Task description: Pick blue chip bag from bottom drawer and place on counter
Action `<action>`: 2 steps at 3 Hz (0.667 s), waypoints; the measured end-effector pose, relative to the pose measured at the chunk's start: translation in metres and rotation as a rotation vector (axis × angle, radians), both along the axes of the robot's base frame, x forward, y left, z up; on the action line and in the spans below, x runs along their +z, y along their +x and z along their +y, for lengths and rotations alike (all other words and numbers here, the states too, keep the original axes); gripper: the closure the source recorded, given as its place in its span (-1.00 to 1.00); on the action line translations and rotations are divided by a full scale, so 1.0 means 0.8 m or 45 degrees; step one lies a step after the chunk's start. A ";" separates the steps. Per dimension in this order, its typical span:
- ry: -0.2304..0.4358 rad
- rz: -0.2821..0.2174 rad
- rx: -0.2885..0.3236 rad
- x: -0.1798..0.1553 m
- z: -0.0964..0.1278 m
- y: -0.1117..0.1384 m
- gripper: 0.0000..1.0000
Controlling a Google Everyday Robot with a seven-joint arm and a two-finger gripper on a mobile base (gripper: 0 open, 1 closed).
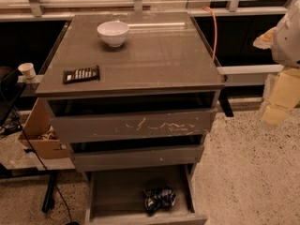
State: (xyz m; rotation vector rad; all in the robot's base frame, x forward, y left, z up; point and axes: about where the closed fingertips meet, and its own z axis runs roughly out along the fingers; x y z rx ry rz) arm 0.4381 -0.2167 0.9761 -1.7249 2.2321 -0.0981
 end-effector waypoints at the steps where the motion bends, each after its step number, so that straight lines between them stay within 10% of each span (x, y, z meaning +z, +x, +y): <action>1: 0.000 0.000 0.000 0.000 0.000 0.000 -1.00; 2: 0.000 -0.001 0.000 0.000 0.000 0.000 -0.77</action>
Offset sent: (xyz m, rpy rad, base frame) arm -0.0005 0.0003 -0.0018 0.0014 0.0019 -0.0009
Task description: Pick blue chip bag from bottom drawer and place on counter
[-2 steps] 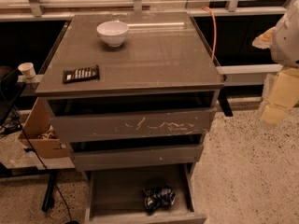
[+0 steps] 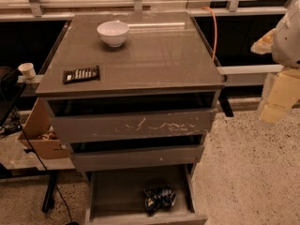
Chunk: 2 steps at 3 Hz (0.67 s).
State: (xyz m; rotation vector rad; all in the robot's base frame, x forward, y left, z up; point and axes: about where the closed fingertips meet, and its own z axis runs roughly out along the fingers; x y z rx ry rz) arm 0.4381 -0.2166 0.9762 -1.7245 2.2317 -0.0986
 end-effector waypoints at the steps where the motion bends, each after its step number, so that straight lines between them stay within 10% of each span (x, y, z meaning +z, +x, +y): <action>1: 0.032 -0.005 -0.008 -0.012 0.002 -0.003 -0.30; 2: 0.110 0.001 -0.021 -0.056 0.017 -0.013 0.32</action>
Offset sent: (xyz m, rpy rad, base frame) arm -0.0121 0.0167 -0.0751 0.1220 0.0181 -0.0228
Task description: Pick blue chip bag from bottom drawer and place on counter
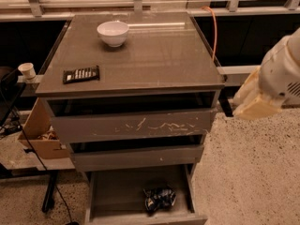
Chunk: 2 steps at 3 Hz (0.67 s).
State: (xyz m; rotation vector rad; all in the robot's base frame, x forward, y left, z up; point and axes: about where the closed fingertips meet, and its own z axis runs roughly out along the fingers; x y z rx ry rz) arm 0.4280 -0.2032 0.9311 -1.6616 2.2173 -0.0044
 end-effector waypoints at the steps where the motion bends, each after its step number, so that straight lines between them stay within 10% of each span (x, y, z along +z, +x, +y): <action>1: 0.067 0.015 -0.018 -0.056 0.016 -0.005 0.78; 2: 0.161 0.030 -0.025 -0.149 0.052 -0.008 1.00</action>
Offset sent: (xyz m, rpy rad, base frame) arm -0.0123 0.0753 -0.2038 0.2219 0.0805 -0.0116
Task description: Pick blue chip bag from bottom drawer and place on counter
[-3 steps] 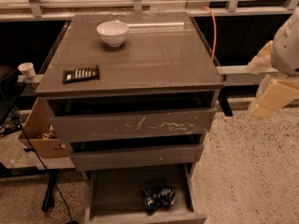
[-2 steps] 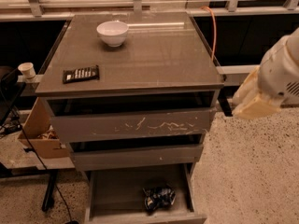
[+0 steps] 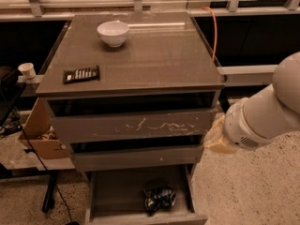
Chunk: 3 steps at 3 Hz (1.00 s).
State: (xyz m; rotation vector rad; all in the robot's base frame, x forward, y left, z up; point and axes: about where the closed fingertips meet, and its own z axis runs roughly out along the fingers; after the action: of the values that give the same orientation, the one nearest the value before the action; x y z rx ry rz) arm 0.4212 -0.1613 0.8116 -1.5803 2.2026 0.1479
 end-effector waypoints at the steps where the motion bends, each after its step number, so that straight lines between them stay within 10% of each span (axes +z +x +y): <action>1: -0.002 0.003 0.003 0.003 0.000 -0.001 1.00; 3: 0.072 0.074 0.086 -0.110 0.015 -0.015 1.00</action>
Offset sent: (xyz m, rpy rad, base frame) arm -0.0082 0.0090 -0.0738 0.0406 0.0668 0.0734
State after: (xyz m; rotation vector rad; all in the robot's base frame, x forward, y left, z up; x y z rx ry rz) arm 0.4094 -0.1496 0.7233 -1.6400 2.1697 0.2772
